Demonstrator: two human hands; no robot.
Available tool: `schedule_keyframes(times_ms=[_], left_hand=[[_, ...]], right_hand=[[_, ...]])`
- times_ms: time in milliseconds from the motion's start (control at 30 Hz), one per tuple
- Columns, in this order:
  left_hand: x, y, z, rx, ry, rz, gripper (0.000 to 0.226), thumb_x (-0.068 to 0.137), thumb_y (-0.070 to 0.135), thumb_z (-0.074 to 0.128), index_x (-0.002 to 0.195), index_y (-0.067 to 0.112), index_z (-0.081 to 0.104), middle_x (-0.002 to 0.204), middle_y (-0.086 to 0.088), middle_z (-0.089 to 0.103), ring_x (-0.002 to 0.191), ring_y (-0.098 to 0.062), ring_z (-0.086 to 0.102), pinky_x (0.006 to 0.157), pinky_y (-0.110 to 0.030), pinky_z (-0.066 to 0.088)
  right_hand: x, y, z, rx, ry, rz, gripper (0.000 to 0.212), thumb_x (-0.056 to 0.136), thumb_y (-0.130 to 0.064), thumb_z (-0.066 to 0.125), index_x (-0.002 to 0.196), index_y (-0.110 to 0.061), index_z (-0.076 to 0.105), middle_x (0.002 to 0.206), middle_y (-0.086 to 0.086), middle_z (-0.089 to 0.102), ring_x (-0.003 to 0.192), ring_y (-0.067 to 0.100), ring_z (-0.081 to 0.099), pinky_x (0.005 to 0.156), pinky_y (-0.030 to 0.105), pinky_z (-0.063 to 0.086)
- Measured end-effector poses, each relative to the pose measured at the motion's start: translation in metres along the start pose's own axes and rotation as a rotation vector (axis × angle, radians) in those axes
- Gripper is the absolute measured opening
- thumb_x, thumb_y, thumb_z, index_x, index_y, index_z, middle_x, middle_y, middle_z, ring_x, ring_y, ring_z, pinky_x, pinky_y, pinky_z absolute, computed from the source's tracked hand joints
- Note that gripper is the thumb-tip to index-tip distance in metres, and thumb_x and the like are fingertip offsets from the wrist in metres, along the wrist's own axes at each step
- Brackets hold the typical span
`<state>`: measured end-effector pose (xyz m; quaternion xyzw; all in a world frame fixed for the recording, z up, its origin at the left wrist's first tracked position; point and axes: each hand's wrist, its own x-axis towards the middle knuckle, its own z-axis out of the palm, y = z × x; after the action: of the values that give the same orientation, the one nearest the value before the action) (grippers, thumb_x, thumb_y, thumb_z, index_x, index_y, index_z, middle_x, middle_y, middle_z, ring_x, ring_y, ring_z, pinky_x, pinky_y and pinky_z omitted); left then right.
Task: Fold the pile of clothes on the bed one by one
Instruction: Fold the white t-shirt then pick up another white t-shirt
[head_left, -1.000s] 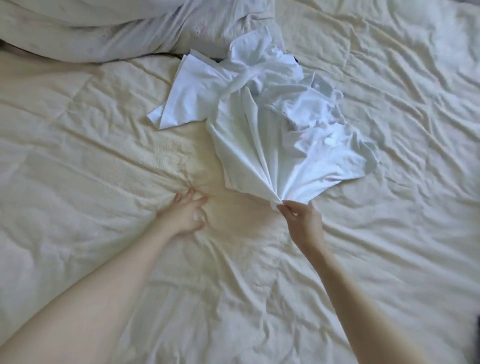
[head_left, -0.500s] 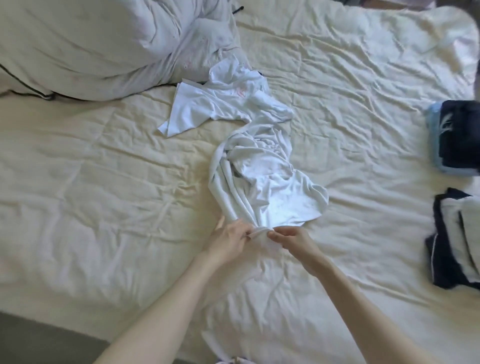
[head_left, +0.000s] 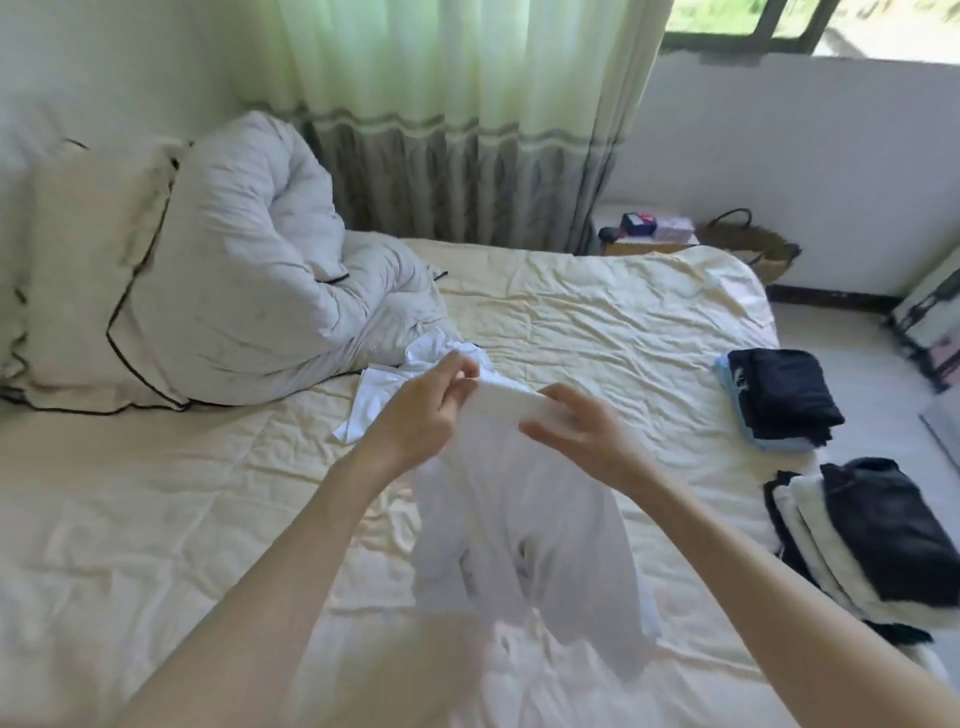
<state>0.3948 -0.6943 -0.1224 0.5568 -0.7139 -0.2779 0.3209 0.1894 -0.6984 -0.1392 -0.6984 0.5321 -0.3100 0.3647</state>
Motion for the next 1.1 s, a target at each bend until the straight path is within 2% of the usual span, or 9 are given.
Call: schedule_keyframes(times_ms=[100, 167, 300, 500, 600, 700, 833, 967, 1100], left_hand=[[0.010, 0.044, -0.031, 0.068, 0.126, 0.123, 0.010, 0.098, 0.018, 0.044, 0.092, 0.026, 0.046, 0.070, 0.009, 0.052, 0.058, 0.001, 0.048, 0.055, -0.013, 0.036], [0.012, 0.067, -0.047, 0.098, 0.199, 0.166, 0.009, 0.099, 0.017, 0.044, 0.093, 0.023, 0.047, 0.071, 0.011, 0.052, 0.059, 0.001, 0.049, 0.056, -0.012, 0.035], [0.007, 0.085, -0.070, 0.179, 0.273, 0.210, 0.008, 0.098, 0.018, 0.045, 0.096, 0.020, 0.052, 0.071, 0.016, 0.054, 0.063, 0.001, 0.051, 0.061, -0.019, 0.038], [-0.004, 0.065, -0.089, 0.309, 0.373, -0.015, 0.008, 0.095, 0.016, 0.051, 0.094, 0.017, 0.059, 0.085, 0.002, 0.062, 0.081, -0.028, 0.059, 0.076, -0.039, 0.049], [-0.019, 0.046, -0.078, 0.258, 0.524, -0.072, 0.012, 0.090, 0.003, 0.054, 0.097, 0.008, 0.062, 0.099, -0.008, 0.064, 0.085, -0.026, 0.060, 0.078, -0.036, 0.048], [-0.043, 0.034, -0.040, 0.083, 0.601, -0.087, 0.019, 0.088, 0.000, 0.055, 0.106, 0.007, 0.060, 0.102, -0.004, 0.061, 0.080, -0.013, 0.056, 0.076, -0.024, 0.046], [-0.063, 0.021, 0.022, -0.159, 0.411, -0.172, 0.018, 0.085, 0.019, 0.068, 0.097, 0.025, 0.056, 0.096, 0.008, 0.061, 0.081, -0.005, 0.059, 0.070, -0.009, 0.044], [-0.054, 0.021, 0.057, -0.121, 0.067, -0.222, 0.055, 0.078, 0.037, 0.074, 0.126, 0.022, 0.051, 0.118, 0.013, 0.052, 0.103, -0.005, 0.052, 0.075, -0.002, 0.036], [-0.038, 0.034, 0.077, -0.071, 0.025, -0.205, 0.081, 0.071, 0.045, 0.078, 0.138, 0.021, 0.039, 0.135, 0.004, 0.042, 0.124, -0.012, 0.043, 0.103, -0.023, 0.037]], right_hand=[[-0.004, -0.021, -0.023, -0.141, 0.050, -0.080, 0.005, 0.085, -0.016, 0.066, 0.084, -0.014, 0.061, 0.070, -0.010, 0.050, 0.068, 0.012, 0.047, 0.060, 0.020, 0.032], [-0.008, -0.026, -0.036, -0.040, 0.060, -0.013, 0.021, 0.087, -0.014, 0.062, 0.068, -0.013, 0.054, 0.064, -0.006, 0.044, 0.063, 0.012, 0.041, 0.057, 0.023, 0.030], [-0.017, -0.028, -0.050, 0.122, -0.020, 0.085, 0.030, 0.092, -0.015, 0.058, 0.065, -0.011, 0.048, 0.066, 0.003, 0.041, 0.062, 0.015, 0.038, 0.055, 0.027, 0.028], [0.001, -0.062, -0.067, 0.299, -0.050, 0.119, 0.028, 0.087, -0.017, 0.066, 0.060, -0.011, 0.063, 0.061, 0.000, 0.051, 0.060, 0.015, 0.043, 0.057, 0.023, 0.034], [0.021, -0.089, -0.067, 0.355, -0.080, 0.131, 0.032, 0.083, -0.020, 0.071, 0.085, 0.011, 0.066, 0.074, 0.013, 0.054, 0.070, 0.023, 0.048, 0.067, 0.036, 0.037], [0.036, -0.102, -0.059, 0.404, -0.079, 0.174, 0.022, 0.081, -0.016, 0.073, 0.078, 0.005, 0.068, 0.076, 0.015, 0.064, 0.075, 0.027, 0.060, 0.075, 0.041, 0.048], [0.053, -0.114, -0.052, 0.517, 0.028, 0.230, 0.028, 0.083, -0.008, 0.071, 0.099, 0.014, 0.064, 0.082, 0.018, 0.062, 0.072, 0.026, 0.062, 0.077, 0.039, 0.054], [0.065, -0.141, -0.060, 0.676, 0.089, 0.272, 0.006, 0.086, 0.001, 0.064, 0.084, 0.006, 0.062, 0.071, 0.011, 0.058, 0.060, 0.018, 0.058, 0.049, 0.022, 0.051], [0.073, -0.166, -0.082, 0.843, 0.170, 0.251, 0.013, 0.086, 0.005, 0.062, 0.075, 0.000, 0.057, 0.068, 0.009, 0.054, 0.049, 0.014, 0.056, 0.042, 0.019, 0.049]])
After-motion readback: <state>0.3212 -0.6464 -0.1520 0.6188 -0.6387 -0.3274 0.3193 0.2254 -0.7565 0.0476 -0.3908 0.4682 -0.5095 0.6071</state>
